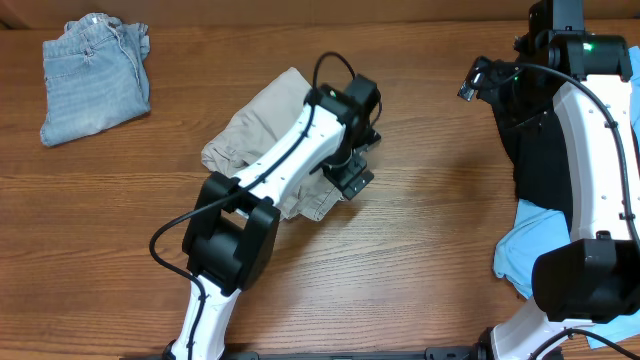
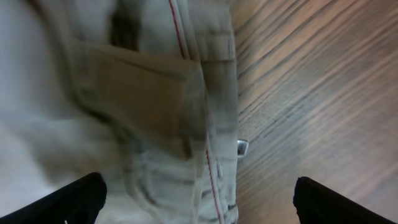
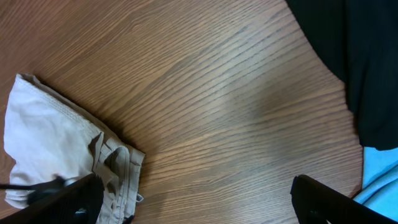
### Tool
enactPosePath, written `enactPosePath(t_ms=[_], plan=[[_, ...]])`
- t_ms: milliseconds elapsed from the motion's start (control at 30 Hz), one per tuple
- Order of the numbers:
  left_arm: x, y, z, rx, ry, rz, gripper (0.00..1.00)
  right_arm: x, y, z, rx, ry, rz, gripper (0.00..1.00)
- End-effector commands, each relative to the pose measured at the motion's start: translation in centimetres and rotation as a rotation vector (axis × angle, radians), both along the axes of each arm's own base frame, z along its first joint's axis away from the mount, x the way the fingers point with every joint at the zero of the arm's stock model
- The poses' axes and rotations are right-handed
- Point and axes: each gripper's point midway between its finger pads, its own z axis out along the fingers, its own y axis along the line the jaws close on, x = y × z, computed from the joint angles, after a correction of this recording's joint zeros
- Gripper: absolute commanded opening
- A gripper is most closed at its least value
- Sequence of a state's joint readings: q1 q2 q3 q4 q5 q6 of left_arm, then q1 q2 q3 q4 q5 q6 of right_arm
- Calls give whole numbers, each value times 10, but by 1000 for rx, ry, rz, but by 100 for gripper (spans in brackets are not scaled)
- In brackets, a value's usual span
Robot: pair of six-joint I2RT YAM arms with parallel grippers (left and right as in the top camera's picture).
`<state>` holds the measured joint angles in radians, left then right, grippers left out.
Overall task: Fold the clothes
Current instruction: 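Grasp the folded shorts with the left gripper and drag them leftward, then carry the folded shorts with the left gripper to the back-left corner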
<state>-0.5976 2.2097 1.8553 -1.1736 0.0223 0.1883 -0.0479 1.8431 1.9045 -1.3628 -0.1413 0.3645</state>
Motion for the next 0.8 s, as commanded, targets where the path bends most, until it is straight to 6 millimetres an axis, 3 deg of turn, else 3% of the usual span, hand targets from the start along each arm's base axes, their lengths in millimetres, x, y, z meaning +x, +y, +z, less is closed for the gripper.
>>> enactPosePath(t_ms=[0, 367, 533, 600, 633, 767], plan=[[-4, 9, -13, 53, -24, 73, 100, 0, -3, 0, -13, -3, 14, 100], [-6, 30, -54, 121, -72, 154, 100, 0, -3, -1, -13, -1, 14, 100], [-9, 33, -62, 130, -70, 155, 79, 0, -3, 0, -13, -5, 14, 100], [-7, 36, -62, 146, -85, 155, 66, 0, -3, 0, -13, -5, 14, 100], [-3, 41, -61, 170, -107, 157, 47, 0, -3, 0, -13, -5, 14, 100], [2, 48, -59, 212, -143, 159, 29, 0, -3, 0, -14, -4, 14, 100]])
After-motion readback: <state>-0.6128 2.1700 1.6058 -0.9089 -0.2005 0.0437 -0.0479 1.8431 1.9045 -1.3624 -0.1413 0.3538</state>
